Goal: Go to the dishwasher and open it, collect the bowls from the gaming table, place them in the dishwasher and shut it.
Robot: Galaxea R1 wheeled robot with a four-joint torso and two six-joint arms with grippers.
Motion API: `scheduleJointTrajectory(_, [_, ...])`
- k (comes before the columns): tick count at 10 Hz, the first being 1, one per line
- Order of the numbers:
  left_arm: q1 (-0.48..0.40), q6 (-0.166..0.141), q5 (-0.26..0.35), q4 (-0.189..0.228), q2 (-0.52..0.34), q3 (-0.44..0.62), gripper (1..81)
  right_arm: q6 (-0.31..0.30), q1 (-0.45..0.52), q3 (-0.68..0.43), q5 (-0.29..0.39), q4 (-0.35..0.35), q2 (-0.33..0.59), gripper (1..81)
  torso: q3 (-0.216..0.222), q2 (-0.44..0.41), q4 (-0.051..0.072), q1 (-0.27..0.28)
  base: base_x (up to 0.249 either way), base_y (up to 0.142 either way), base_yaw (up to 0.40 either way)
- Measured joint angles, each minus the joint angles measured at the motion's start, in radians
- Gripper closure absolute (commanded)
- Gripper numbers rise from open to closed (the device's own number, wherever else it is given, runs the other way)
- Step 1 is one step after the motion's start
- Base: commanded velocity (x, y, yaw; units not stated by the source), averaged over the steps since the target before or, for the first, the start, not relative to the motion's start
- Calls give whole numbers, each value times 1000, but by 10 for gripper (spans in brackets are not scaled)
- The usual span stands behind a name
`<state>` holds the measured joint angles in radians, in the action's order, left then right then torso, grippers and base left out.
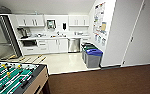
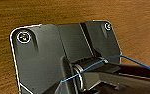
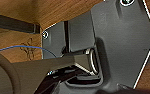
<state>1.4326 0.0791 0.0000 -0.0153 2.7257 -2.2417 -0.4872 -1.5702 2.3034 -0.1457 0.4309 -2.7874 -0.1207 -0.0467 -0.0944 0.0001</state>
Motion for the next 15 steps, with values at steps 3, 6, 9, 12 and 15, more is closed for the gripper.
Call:
scheduleJointTrajectory(3, [0,0,0,0,0,0,10,0,7,1,0,0,0,10,0,0,0,0,164,0,0])
scheduleJointTrajectory(6, [0,0,0,0,0,0,10,0,8,1,0,0,0,10,0,0,0,0,164,0,0])
scheduleJointTrajectory(9, [0,0,-1,0,0,0,10,0,8,1,0,0,-3,10,0,0,0,0,164,0,0])
scheduleJointTrajectory(12, [0,0,-4,0,3,0,10,0,8,1,0,0,0,10,0,0,0,1,164,0,0])
scheduleJointTrajectory(15, [0,0,-5,0,3,0,10,0,8,1,0,0,0,10,0,0,0,1,164,0,0])
